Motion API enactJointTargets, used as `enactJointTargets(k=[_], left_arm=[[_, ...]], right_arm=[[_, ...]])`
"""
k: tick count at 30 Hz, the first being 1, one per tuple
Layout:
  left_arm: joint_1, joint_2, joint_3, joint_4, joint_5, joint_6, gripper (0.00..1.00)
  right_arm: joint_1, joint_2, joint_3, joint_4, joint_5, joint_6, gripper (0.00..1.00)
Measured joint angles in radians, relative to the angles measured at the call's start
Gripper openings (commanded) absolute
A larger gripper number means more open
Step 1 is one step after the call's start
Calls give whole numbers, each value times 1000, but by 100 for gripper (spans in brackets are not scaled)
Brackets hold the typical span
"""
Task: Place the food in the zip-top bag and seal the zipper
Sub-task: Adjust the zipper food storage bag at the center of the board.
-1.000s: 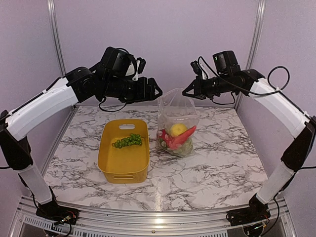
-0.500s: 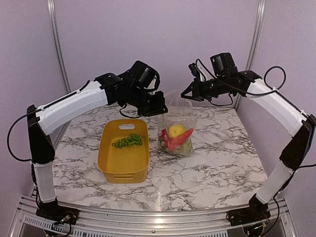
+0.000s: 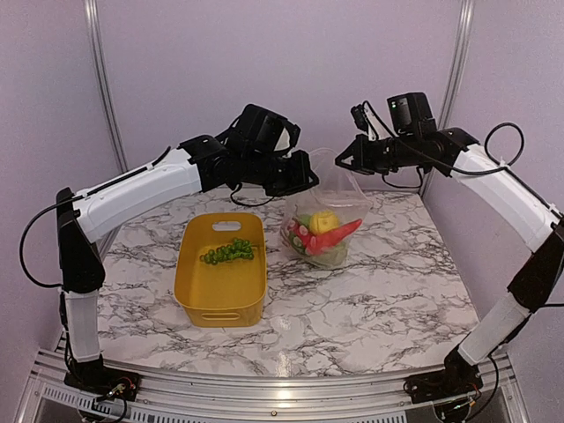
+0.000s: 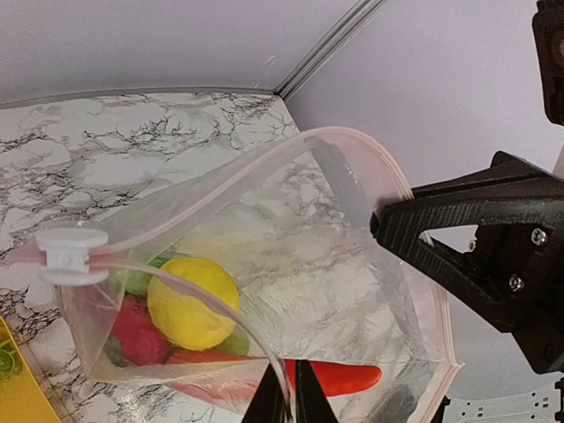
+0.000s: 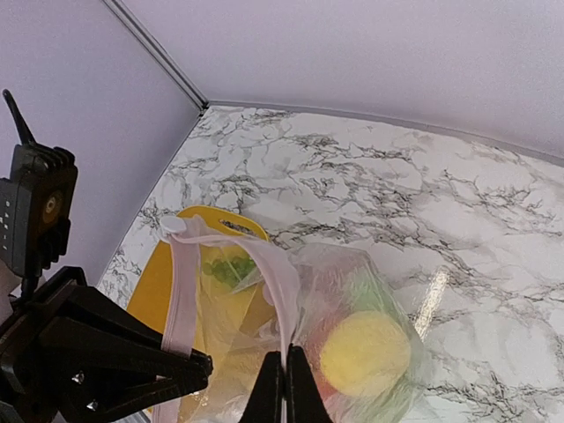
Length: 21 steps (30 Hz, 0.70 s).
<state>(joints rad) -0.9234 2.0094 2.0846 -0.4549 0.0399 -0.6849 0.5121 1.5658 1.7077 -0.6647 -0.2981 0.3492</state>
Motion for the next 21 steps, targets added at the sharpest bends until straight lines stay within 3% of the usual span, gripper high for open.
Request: enactJointTargets(k=[2, 9, 13, 16, 21], left_arm=[[0, 0, -18, 0, 1, 14, 14], [1, -33, -139, 10, -4, 79, 60], [1, -109, -203, 14, -25, 146, 77], [2, -210, -281, 28, -60, 192, 81], [37, -396, -442, 55, -122, 221, 78]], right_arm=[[0, -7, -49, 18, -3, 7, 0], [0, -10, -90, 27, -1, 16, 0], [-9, -12, -53, 17, 29, 5, 0], [-31, -14, -31, 13, 40, -4, 0], [-60, -36, -22, 12, 55, -10, 0]])
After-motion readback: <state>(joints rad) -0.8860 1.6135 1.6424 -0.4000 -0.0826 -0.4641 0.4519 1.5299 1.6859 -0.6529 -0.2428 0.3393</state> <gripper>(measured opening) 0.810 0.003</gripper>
